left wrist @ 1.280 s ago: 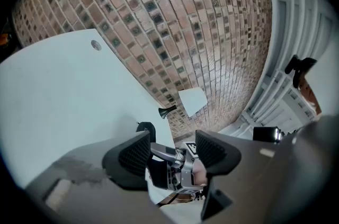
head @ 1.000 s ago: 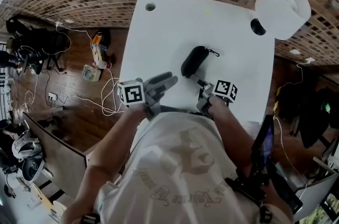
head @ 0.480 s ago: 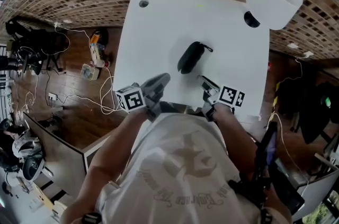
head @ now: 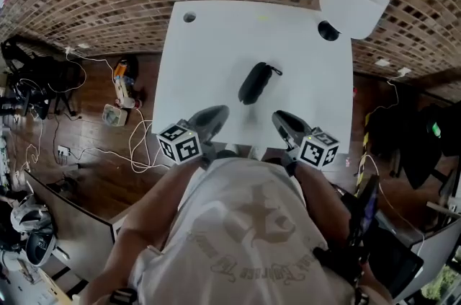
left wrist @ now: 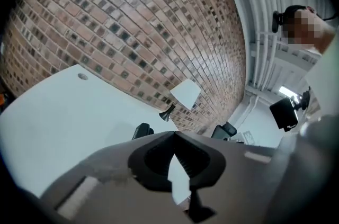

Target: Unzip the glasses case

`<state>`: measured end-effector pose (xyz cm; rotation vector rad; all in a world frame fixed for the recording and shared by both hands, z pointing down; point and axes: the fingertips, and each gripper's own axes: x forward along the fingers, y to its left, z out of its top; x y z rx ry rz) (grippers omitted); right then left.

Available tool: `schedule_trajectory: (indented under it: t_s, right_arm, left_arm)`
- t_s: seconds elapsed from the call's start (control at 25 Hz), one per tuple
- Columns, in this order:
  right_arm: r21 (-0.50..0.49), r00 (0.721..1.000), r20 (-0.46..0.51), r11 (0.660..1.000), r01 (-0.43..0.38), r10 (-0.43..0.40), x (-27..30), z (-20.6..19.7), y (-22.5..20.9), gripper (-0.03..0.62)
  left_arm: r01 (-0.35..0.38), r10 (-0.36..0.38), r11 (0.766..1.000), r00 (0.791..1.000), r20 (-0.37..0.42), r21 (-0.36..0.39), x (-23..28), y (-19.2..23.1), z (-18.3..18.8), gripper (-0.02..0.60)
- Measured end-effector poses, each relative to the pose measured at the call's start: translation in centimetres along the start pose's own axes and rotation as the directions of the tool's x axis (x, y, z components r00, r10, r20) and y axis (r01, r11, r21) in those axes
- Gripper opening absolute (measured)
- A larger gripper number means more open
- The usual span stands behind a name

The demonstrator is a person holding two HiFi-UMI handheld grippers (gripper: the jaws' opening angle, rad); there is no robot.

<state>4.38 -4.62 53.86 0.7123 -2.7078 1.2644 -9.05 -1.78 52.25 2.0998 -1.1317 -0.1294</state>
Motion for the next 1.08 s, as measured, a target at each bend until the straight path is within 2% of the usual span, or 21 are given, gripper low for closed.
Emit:
schedule_trajectory:
  t_s: [0.16,0.24,0.72,0.92,1.08]
  right_arm:
    - [-0.149,0.999,0.029,0.988,0.046,-0.042,-1.0,0.3,2.0,0.019]
    - [-0.183,0.997,0.039,0.98,0.075,-0.069,-1.2,0.2,2.7,0.01]
    - [-0.288,0.991,0.083,0.95,0.125,-0.105,-2.2,-1.4,7.1,0.009]
    - [-0.299,0.992,0.078,0.947,0.12,-0.101,-2.2,-2.8,7.4,0.008]
    - [-0.295,0.99,0.09,0.947,0.13,-0.108,-2.2,-3.2,7.7,0.009]
  left_arm:
    - [0.022,-0.022,0.999,1.0,-0.003,0.05,-1.3,-0.5,-0.4,0.002]
    - [0.03,-0.029,0.997,1.0,-0.006,0.065,-2.0,-0.5,-0.8,0.002]
    - [0.097,-0.095,0.982,0.995,-0.017,0.163,-4.8,-1.7,-2.2,0.002]
    - [0.089,-0.09,0.983,0.996,0.001,0.163,-5.5,-1.1,-2.5,0.002]
    - [0.092,-0.093,0.977,0.996,-0.003,0.193,-5.9,-0.9,-2.6,0.002]
